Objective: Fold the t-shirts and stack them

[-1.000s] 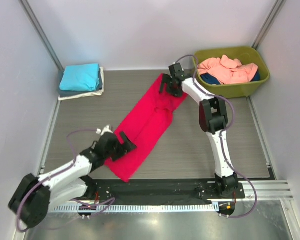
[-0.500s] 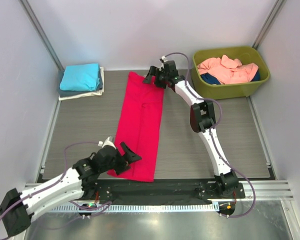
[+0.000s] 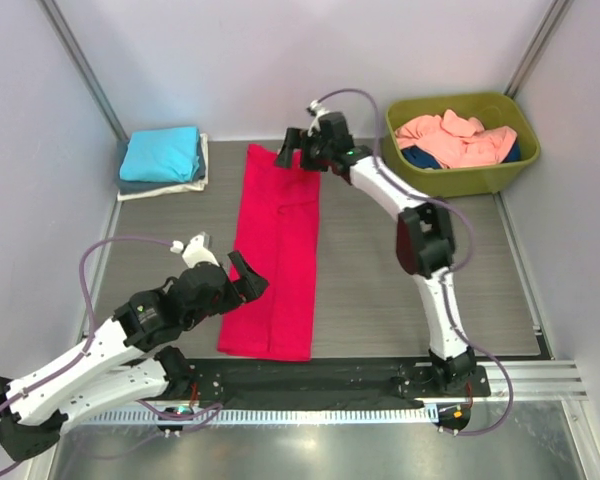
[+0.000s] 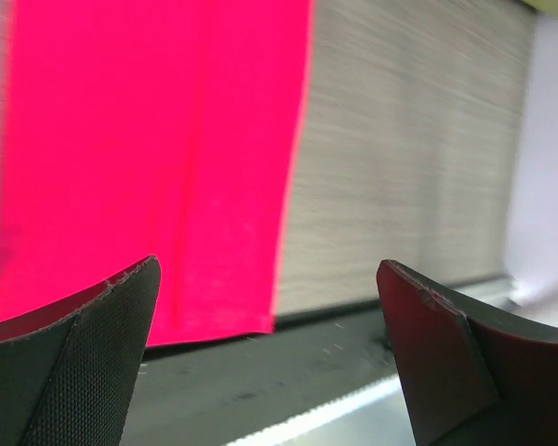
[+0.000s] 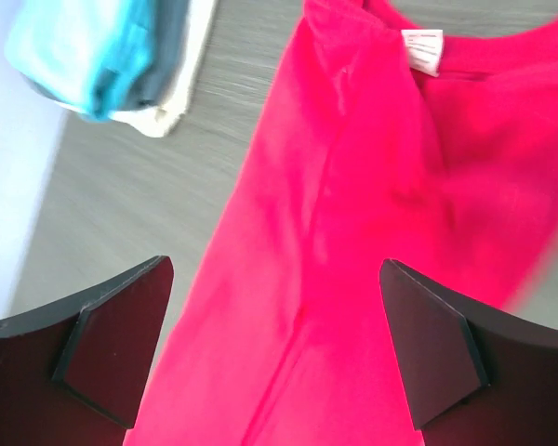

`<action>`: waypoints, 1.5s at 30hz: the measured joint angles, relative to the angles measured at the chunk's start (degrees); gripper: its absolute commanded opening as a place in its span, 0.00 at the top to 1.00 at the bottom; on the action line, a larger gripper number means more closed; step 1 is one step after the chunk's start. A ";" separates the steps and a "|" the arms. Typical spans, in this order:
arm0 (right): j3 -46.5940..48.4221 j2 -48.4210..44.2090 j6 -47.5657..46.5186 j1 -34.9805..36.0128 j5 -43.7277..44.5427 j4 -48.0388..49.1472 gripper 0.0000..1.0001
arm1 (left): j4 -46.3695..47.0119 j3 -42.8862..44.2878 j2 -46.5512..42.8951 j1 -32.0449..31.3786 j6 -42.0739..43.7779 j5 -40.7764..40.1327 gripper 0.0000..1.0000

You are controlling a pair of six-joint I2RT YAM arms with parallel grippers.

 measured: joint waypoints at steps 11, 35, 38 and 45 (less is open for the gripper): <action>-55.91 -53.29 7.96 4.74 11.89 1.38 0.04 | -13.44 -2.58 1.73 10.78 4.35 -3.43 0.00; -96.04 -64.63 39.78 45.40 23.45 11.65 0.40 | -10.91 -23.76 -8.20 7.37 -8.41 5.55 0.42; -96.00 -61.33 40.92 45.42 23.26 16.48 0.48 | -10.62 -24.24 -8.90 6.71 -9.42 5.79 0.48; -96.21 -57.88 42.01 45.42 23.39 20.83 0.82 | -9.25 -25.94 -9.35 6.19 -10.86 7.19 1.00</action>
